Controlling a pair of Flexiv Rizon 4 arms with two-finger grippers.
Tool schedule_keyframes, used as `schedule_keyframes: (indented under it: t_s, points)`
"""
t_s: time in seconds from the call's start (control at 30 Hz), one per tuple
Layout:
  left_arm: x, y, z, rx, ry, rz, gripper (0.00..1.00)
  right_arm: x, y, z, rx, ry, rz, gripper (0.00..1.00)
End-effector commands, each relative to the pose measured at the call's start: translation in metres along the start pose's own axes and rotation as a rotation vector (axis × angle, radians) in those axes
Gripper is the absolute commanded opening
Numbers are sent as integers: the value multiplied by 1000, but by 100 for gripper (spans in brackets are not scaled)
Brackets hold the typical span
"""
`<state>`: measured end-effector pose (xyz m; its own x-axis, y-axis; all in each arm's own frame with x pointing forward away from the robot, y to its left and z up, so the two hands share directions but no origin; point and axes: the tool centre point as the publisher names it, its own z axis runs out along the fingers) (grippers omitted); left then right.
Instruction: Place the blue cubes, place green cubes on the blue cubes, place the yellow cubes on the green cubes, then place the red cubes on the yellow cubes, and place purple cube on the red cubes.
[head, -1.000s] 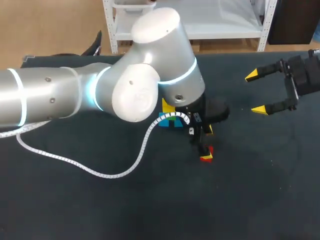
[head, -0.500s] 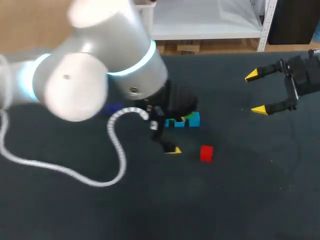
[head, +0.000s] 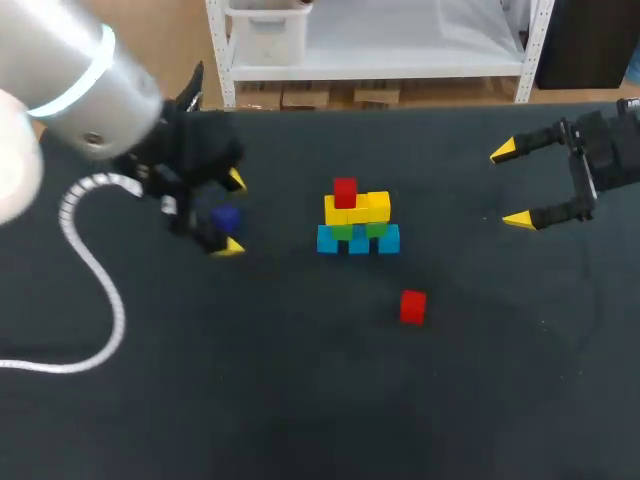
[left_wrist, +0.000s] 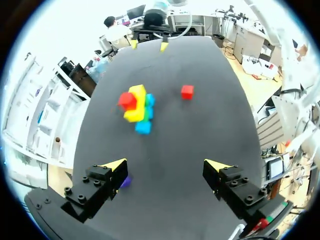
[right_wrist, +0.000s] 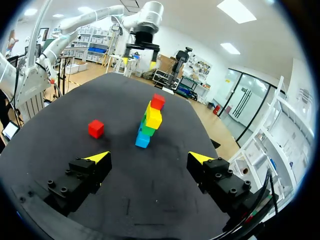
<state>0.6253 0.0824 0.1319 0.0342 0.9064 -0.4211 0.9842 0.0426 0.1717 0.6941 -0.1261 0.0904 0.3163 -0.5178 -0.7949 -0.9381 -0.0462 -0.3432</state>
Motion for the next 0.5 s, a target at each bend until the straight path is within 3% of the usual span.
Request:
schedule_keyframes:
  t_s: [0.03,0.3,0.47,0.5]
  points:
    - [19,31,2,57,-44,34,100,0,0,0,0,1,1,100]
    - [22,63,22,107,-64,61,100,0,0,0,0,1,1,100]
    - [21,69,32,132,-71,70,100,0,0,0,0,1,1,100]
    - [21,69,32,132,-71,70,100,-3,1,2,-28,-35,-71,100]
